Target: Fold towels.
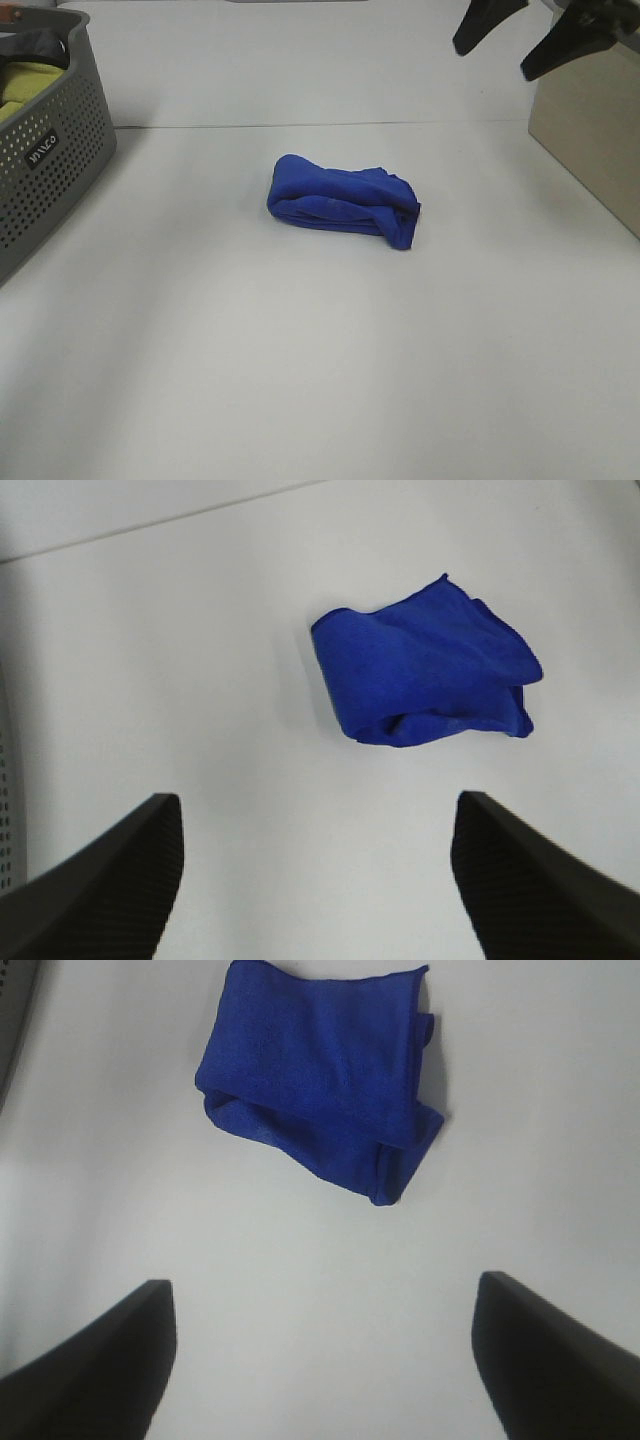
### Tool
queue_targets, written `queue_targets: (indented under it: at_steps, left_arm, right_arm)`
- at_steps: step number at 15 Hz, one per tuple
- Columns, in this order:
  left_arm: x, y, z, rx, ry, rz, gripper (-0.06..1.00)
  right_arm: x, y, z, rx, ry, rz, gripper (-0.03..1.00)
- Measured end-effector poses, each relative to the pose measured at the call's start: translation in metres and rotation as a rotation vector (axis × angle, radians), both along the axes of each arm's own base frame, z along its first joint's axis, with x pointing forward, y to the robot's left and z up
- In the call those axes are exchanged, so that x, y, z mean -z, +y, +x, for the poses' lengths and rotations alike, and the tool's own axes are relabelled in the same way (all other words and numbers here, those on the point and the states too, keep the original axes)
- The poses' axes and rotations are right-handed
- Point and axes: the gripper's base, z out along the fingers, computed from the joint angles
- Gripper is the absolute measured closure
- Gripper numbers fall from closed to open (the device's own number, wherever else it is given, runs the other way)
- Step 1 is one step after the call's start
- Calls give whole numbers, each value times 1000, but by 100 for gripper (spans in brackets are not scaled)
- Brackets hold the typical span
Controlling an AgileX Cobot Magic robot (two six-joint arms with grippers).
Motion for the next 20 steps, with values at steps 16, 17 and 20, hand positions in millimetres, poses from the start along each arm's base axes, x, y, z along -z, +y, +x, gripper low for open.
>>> queue_targets:
  at_steps: [16, 17, 20]
  left_arm:
    - [85, 98, -335, 71, -75, 79, 23]
    - [92, 99, -342, 94, -116, 80, 23]
    - [111, 101, -352, 142, -183, 87, 23]
  right_arm:
    - [40, -55, -333, 34, -288, -232, 20]
    - [48, -57, -341, 43, -329, -241, 20]
    - [58, -58, -353, 61, -432, -233, 20]
